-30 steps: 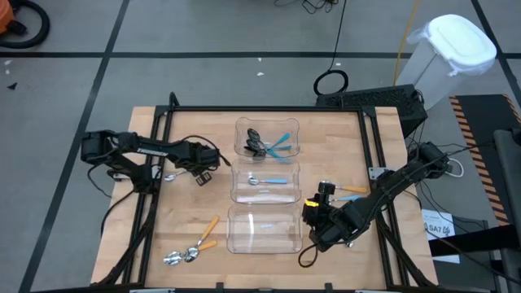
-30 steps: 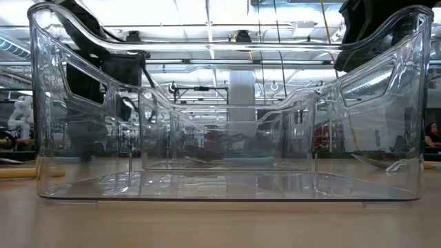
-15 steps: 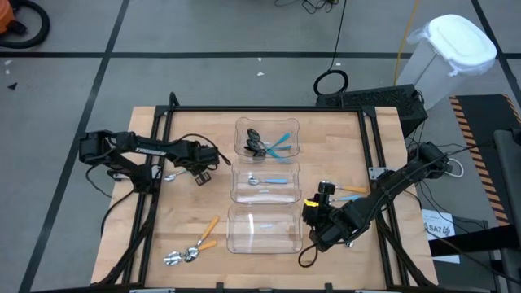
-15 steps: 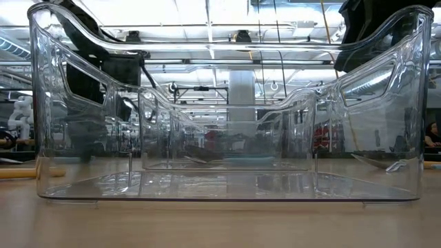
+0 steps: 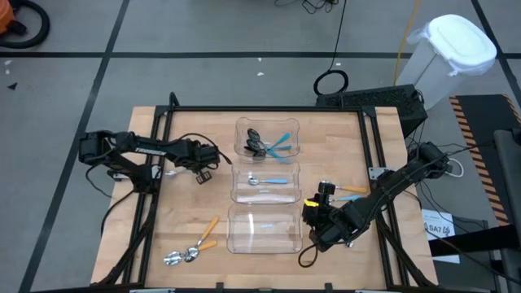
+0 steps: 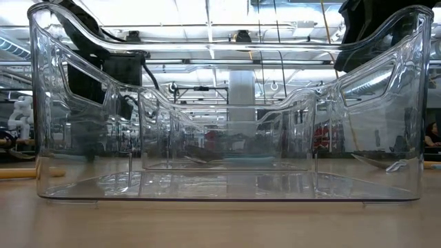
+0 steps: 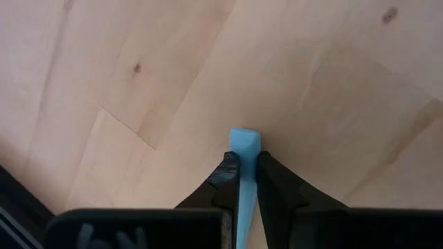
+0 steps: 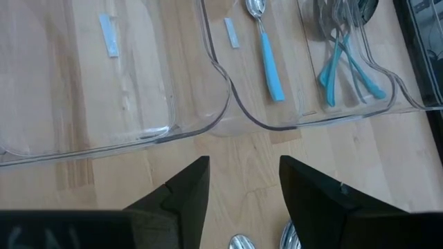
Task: Sort silverware by color (type)
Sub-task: Put the light blue spoon into the middle transparent bin
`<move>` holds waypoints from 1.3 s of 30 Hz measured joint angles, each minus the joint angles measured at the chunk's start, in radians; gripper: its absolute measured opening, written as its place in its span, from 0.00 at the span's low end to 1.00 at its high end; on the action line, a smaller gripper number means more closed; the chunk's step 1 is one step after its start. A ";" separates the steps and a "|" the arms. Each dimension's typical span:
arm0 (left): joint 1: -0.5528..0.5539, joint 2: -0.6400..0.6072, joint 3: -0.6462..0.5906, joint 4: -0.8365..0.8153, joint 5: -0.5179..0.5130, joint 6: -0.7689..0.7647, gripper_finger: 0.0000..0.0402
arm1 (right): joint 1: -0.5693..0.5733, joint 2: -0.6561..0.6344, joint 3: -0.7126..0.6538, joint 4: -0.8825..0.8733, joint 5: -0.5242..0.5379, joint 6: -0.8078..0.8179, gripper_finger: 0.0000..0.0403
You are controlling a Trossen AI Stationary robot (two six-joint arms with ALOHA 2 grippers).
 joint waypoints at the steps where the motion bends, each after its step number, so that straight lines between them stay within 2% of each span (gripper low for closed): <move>1: 0.000 -0.005 0.000 0.003 0.000 0.000 0.08 | 0.000 0.000 0.000 0.000 0.000 0.000 0.42; 14: -0.017 -0.085 0.001 0.006 0.036 0.016 0.08 | 0.000 0.000 0.000 0.000 0.001 -0.010 0.42; 25: -0.061 -0.090 0.003 0.006 0.036 0.025 0.08 | 0.000 0.000 0.000 0.000 0.004 -0.011 0.42; 32: -0.074 -0.091 0.004 0.007 0.035 0.057 0.01 | 0.000 0.000 0.000 0.000 0.004 -0.011 0.42; 39: -0.093 -0.091 0.005 0.008 0.030 0.068 0.00 | 0.000 0.000 0.000 0.000 0.004 -0.011 0.42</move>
